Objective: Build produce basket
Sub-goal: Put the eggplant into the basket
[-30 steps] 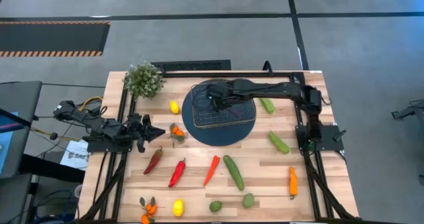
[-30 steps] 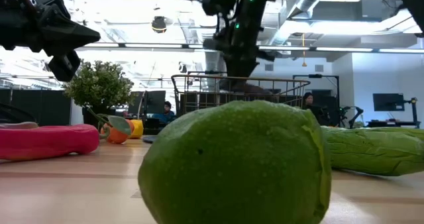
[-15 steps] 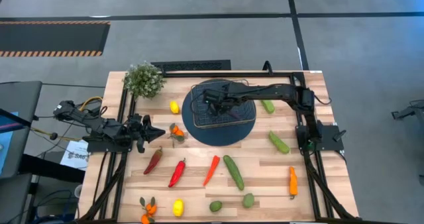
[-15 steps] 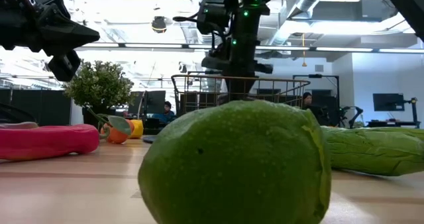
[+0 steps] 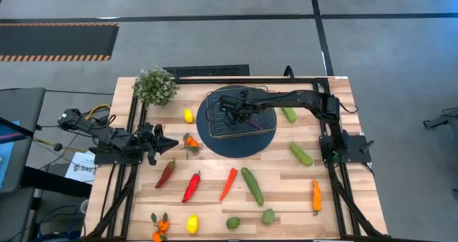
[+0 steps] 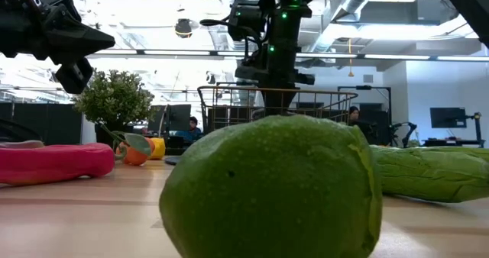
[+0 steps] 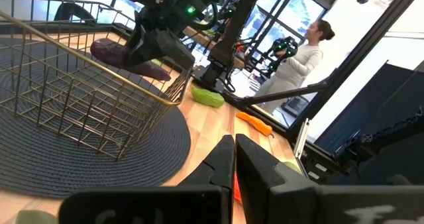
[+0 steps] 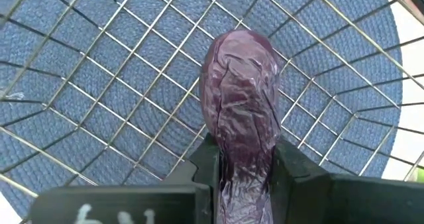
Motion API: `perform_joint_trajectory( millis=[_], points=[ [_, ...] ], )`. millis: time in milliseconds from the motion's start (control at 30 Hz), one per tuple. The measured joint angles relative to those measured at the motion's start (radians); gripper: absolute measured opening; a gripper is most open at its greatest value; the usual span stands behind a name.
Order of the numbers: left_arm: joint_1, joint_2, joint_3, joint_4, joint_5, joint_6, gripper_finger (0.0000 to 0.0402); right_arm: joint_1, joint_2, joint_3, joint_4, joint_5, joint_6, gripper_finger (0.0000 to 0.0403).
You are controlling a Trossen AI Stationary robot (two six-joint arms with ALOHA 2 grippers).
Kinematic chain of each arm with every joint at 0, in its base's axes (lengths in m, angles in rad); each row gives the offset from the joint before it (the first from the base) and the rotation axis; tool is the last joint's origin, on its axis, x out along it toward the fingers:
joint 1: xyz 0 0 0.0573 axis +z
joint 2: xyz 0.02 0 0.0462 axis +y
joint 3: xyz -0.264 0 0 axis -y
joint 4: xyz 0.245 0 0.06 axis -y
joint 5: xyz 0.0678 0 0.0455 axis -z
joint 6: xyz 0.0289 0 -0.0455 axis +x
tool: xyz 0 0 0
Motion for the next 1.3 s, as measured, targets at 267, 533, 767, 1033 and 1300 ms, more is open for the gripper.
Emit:
perform_joint_trajectory(
  millis=[267, 533, 767, 1033, 1300],
  points=[
    [0.0, 0.0, 0.0, 0.0, 0.0, 0.0, 0.0, 0.002, 0.0, 0.0, 0.061, -0.017, -0.012, 0.0079],
    [0.0, 0.0, 0.0, 0.0, 0.0, 0.017, 0.0, 0.002, 0.0, 0.0, 0.094, -0.034, -0.037, 0.0077],
    [0.0, 0.0, 0.0, 0.0, 0.0, 0.018, 0.0, 0.002, 0.001, 0.0, 0.042, -0.033, -0.025, 0.0077],
    [0.0, 0.0, 0.0, 0.0, 0.0, 0.018, 0.0, 0.0, 0.001, 0.0, -0.006, -0.047, -0.01, 0.0077],
    [0.0, 0.0, 0.0, 0.0, 0.0, 0.018, 0.0, -0.001, 0.001, 0.0, -0.007, -0.112, -0.076, 0.0077]
  ],
)
